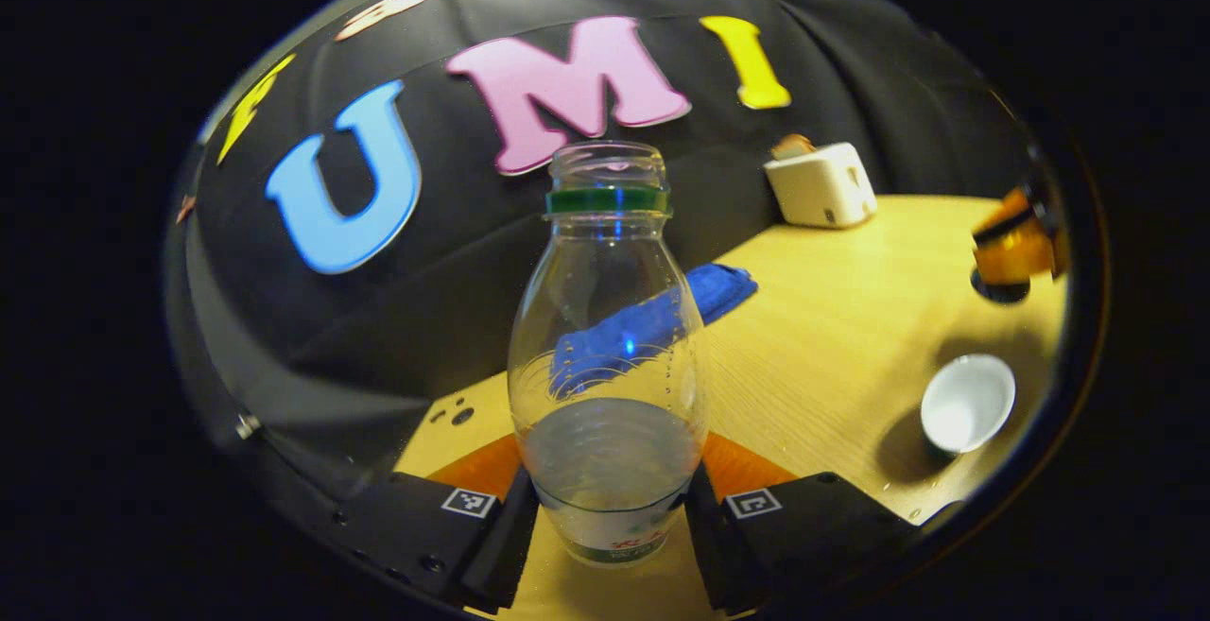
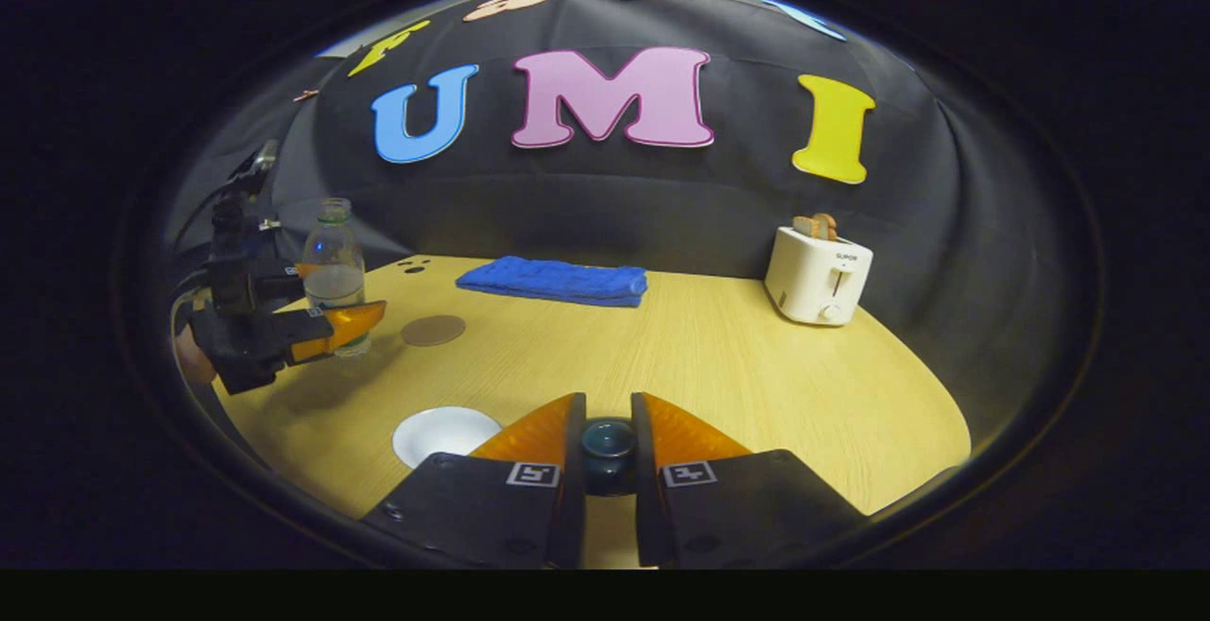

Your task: Open the teacup lid with one hand, grasp the water bottle and pour water into the teacup with the other hand; after pouring, place the water bottle on the coaster and then close the teacup lid.

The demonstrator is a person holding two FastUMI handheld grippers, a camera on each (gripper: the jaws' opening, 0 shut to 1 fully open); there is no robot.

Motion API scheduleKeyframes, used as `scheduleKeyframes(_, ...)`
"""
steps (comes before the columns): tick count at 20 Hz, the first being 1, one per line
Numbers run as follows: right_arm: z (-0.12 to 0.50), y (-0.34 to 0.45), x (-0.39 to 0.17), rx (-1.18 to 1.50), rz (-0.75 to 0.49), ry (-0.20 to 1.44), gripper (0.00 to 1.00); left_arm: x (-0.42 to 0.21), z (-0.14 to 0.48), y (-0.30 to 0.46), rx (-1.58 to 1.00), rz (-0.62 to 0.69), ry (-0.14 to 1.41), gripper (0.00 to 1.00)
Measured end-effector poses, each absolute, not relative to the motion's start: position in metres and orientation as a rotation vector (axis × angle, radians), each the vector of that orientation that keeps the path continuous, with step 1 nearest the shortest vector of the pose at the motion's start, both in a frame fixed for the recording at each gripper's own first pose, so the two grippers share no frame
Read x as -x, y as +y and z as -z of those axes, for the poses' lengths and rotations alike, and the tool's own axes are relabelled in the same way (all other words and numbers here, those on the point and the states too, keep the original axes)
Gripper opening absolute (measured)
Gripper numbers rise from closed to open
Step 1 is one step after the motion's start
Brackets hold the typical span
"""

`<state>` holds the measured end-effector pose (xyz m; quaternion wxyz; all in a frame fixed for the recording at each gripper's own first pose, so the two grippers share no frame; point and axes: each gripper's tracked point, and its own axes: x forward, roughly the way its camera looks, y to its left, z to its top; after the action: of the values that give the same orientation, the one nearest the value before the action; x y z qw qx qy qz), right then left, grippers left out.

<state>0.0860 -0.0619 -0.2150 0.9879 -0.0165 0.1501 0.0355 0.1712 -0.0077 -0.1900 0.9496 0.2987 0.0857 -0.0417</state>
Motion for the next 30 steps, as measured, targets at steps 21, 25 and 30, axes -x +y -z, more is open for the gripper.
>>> scheduleKeyframes(21, 0.24, -0.1, -0.052, -0.004, 0.058, 0.313, 0.19, -0.169, 0.228, -0.072, -1.66, 0.414, 0.067, 0.74)
scheduleKeyframes(25, 0.24, -0.1, -0.047, -0.014, 0.068, 0.312, 0.19, -0.17, 0.224, -0.077, -1.791, 0.442, 0.01, 0.74)
scheduleKeyframes(30, 0.247, -0.099, -0.036, -0.008, 0.073, 0.33, 0.19, -0.179, 0.226, -0.082, -1.859, 0.488, -0.014, 0.74)
